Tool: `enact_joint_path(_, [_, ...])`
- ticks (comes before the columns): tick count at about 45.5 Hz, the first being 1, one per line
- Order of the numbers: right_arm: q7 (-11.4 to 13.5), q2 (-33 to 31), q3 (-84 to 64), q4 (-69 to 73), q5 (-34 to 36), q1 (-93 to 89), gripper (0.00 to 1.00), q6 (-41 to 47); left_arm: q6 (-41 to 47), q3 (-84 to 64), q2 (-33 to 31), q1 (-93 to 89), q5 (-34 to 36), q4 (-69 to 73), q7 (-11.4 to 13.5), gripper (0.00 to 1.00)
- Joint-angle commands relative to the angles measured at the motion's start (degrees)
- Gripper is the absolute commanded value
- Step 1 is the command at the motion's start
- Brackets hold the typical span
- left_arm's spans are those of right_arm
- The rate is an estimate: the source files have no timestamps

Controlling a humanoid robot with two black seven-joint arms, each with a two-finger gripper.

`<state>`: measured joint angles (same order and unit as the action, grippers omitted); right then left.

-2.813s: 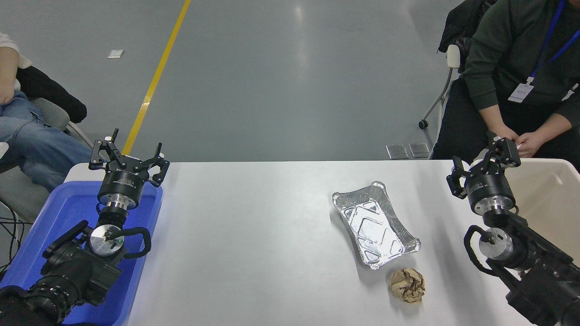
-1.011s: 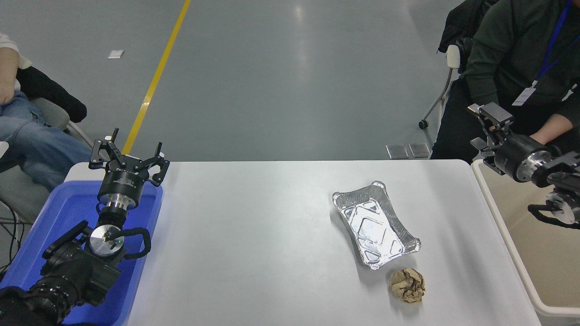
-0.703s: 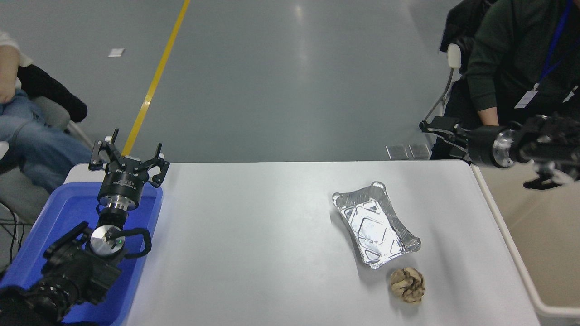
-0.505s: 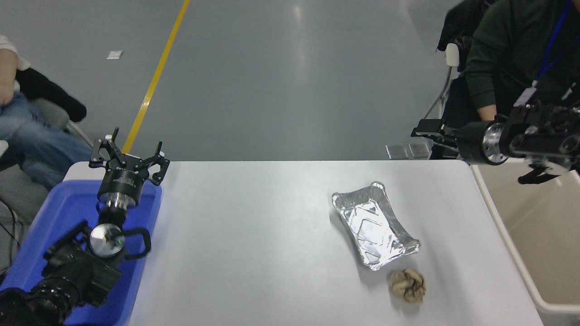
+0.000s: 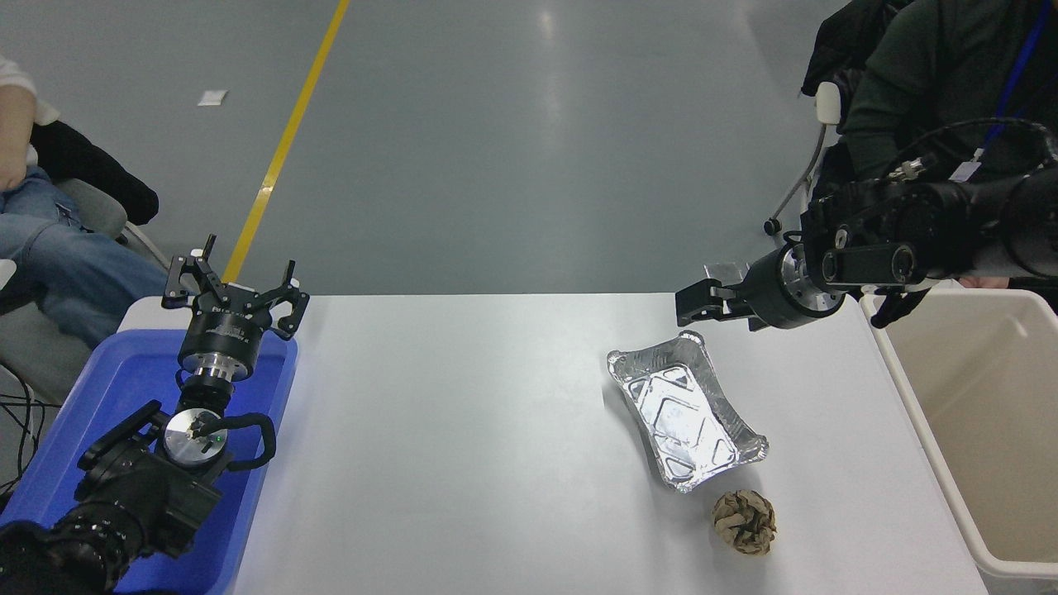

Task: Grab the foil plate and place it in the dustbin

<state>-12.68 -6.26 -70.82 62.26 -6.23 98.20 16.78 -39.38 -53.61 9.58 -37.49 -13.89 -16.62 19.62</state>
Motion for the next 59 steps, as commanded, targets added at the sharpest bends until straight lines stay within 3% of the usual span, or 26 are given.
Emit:
enact_joint_path(1, [0.02,2.3,-0.64,-4.77,-1.76,-6.44,1.0,0.01,0.0,0.0,0.0,0.05,0.01,0.0,-0.02,0.99])
enact_joint_path(39, [-0.06,6.26,-0.73,-22.35,-2.73,-27.54,0.97,-13.08,0.0,0.0,0.0,0.05,0.01,0.0,-0.02,0.99])
enact_joint_path(51, [-0.06,6.17,-0.73,-23.41,-8.18,-31.05,0.73,-18.35,0.0,0.0,0.0,0.05,0.01,0.0,-0.02,0.99])
enact_joint_path(56, [-0.06,6.17,-1.51,-23.41,-8.45,-31.41,0.51,-19.15,0.0,0.0,0.0,0.05,0.01,0.0,-0.02,0.99])
enact_joint_path(59, [-0.06,6.17,-2.13,-23.41,-8.45,-31.41,0.32,-19.15,0.0,0.0,0.0,-0.04,0.01,0.0,-0.02,0.99])
